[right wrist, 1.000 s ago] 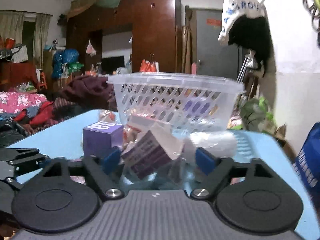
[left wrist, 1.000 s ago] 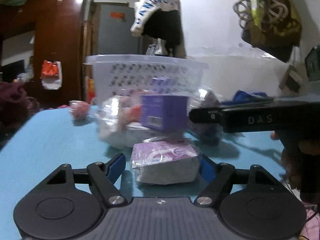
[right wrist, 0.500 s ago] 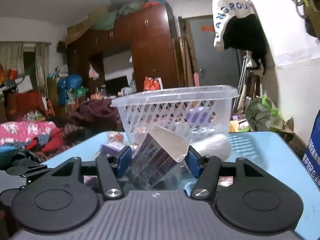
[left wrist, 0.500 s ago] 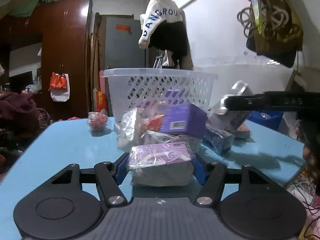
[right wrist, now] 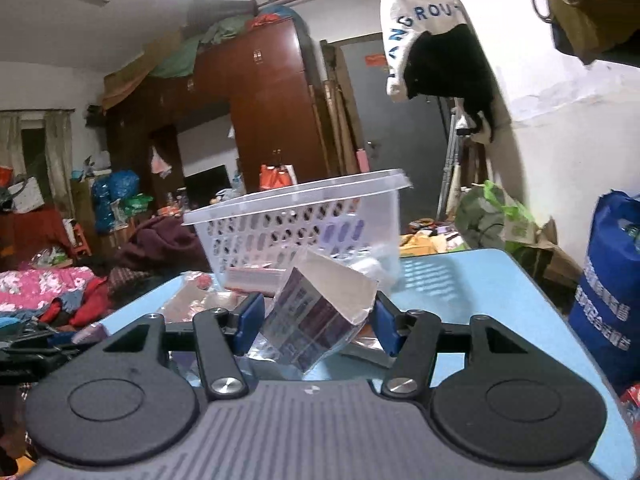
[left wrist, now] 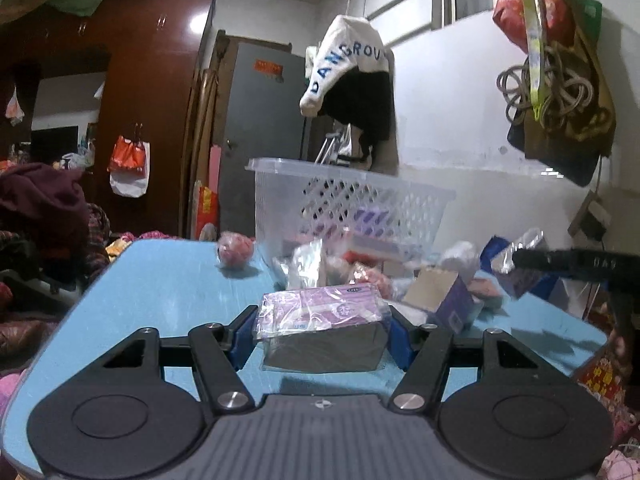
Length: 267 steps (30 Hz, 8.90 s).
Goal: Organize objects
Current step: 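Lift both items and release them into the white basket, then grasp a clear bag with the left tool while the right grasps a blue 'na' box, then carry both items over the white basket and release them, then grasp a red-wrapped ball with the left tool while the right grasps a clear-wrapped roll, then lift both items over the white basket and release them, then grasp a white box with the left tool while the right grasps a red box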
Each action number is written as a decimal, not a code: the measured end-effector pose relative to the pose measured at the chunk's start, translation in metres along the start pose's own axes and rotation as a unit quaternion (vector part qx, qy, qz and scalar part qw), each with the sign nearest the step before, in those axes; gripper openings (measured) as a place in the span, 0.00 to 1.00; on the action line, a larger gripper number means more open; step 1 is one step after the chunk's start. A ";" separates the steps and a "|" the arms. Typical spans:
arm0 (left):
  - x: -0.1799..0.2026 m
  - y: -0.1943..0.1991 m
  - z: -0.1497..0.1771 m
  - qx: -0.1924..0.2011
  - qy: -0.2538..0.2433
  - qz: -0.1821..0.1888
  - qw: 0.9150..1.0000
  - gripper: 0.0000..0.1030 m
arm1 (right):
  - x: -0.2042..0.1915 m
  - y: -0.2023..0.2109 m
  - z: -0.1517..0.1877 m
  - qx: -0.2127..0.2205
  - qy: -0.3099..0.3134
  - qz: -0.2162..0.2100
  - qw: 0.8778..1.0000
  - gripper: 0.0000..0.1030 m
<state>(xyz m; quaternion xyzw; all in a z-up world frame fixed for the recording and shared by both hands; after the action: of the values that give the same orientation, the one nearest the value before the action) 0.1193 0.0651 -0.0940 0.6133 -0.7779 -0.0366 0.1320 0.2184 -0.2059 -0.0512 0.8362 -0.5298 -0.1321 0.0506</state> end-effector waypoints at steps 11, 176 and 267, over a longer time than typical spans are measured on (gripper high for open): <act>-0.011 -0.019 -0.072 0.047 -0.007 0.023 0.999 0.66 | -0.025 -0.007 -0.042 0.046 0.055 -0.001 0.997 0.58; -0.096 -0.121 -0.075 -0.016 -0.003 -0.065 0.998 0.48 | 0.000 -0.066 -0.022 -0.008 0.088 -0.008 0.996 0.76; 0.006 -0.042 -0.130 0.070 -0.011 0.050 0.996 0.65 | 0.002 -0.020 -0.081 0.055 0.035 -0.069 0.996 0.63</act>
<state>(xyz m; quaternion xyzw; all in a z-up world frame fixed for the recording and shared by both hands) 0.1906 0.0625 0.0224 0.5809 -0.8096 0.0175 0.0818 0.2586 -0.2037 0.0218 0.8762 -0.4756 -0.0771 0.0139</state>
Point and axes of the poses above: each gripper's, at about its wrist camera, not at the fingertips, and y roughly against the way its jaws point, x to its right, z to its underside, the point moved 10 cm from there along -y, roughly the way its jaws point, and after that the axes turned 8 degrees about z, right-handed, at the moved point
